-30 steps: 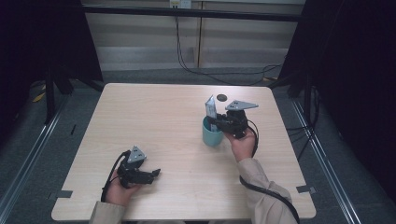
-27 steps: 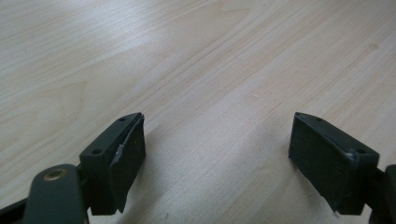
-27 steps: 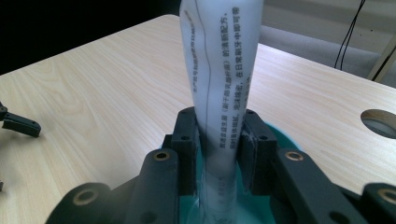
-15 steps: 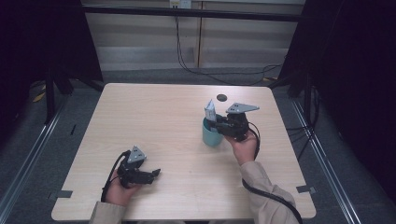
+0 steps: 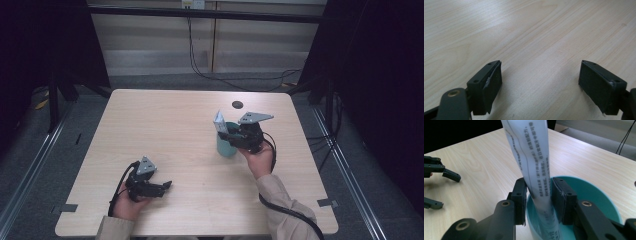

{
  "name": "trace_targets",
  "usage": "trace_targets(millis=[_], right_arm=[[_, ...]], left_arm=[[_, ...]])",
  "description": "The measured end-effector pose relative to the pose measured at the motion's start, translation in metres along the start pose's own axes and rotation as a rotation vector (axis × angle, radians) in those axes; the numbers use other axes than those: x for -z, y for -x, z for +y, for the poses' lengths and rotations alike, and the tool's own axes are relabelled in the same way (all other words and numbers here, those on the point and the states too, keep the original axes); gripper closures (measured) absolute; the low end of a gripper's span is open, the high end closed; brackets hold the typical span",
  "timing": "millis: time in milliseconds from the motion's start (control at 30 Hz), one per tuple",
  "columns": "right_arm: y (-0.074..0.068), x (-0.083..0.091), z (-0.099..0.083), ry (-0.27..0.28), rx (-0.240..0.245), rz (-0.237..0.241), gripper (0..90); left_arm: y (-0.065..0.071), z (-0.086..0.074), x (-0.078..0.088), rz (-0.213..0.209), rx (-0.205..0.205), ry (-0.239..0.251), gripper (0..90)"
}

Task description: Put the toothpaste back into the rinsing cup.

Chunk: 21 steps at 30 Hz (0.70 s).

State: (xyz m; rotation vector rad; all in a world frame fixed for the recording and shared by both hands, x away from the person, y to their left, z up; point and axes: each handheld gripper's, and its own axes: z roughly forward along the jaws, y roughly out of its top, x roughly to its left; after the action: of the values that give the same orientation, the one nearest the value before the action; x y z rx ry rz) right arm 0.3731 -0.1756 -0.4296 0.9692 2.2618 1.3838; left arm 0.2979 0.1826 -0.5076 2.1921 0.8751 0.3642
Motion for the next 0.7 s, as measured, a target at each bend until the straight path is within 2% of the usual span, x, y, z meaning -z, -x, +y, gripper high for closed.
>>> trace_targets(millis=[533,700], right_arm=[[-0.0022,-0.0013,0.0023,-0.009,-0.01,0.002,58.8],[-0.0014,-0.0012,0.0039,-0.008,-0.026,-0.005,48.1]], left_arm=[[0.0,0.0,0.0,0.0,0.0,0.0,18.6],[0.0001,-0.0001,0.0,-0.001,0.002,0.001,18.6]])
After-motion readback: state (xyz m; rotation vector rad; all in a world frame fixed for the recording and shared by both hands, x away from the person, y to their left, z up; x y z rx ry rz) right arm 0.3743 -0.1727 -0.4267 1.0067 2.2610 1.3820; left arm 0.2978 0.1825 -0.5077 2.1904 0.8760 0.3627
